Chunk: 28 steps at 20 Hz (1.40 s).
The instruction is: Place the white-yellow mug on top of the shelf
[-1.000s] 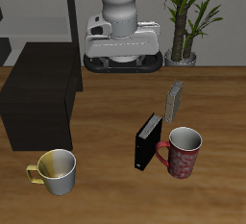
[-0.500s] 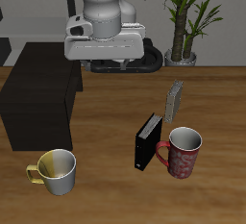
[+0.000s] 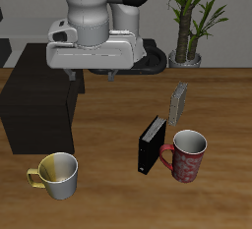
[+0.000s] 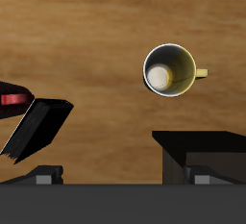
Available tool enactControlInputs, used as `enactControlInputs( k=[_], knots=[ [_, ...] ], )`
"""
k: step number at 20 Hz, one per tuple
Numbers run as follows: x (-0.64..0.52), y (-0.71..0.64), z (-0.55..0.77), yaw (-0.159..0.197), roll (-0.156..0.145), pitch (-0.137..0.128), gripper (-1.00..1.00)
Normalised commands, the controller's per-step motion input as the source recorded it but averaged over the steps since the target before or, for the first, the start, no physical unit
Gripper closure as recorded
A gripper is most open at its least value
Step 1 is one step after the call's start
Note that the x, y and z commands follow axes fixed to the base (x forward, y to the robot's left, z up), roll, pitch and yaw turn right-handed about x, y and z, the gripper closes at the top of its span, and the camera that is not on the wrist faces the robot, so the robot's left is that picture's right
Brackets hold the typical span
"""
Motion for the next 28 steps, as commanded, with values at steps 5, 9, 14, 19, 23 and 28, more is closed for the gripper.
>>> enactControlInputs(
  k=[5, 9, 14, 19, 23, 28],
  knots=[
    [0.31, -0.13, -0.08, 0.061, -0.012, -0.06, -1.0],
    [0.28, -0.13, -0.1, -0.014, 0.004, -0.035, -1.0],
    [0.23, -0.12, -0.12, 0.027, 0.019, -0.044, -1.0],
    [0.23, -0.2, -0.26, -0.015, 0.004, 0.007, -1.0],
    [0.17, -0.15, -0.25, -0.016, -0.014, 0.011, -1.0],
    [0.15, -0.01, -0.39, -0.006, -0.006, 0.03, -1.0]
  ],
)
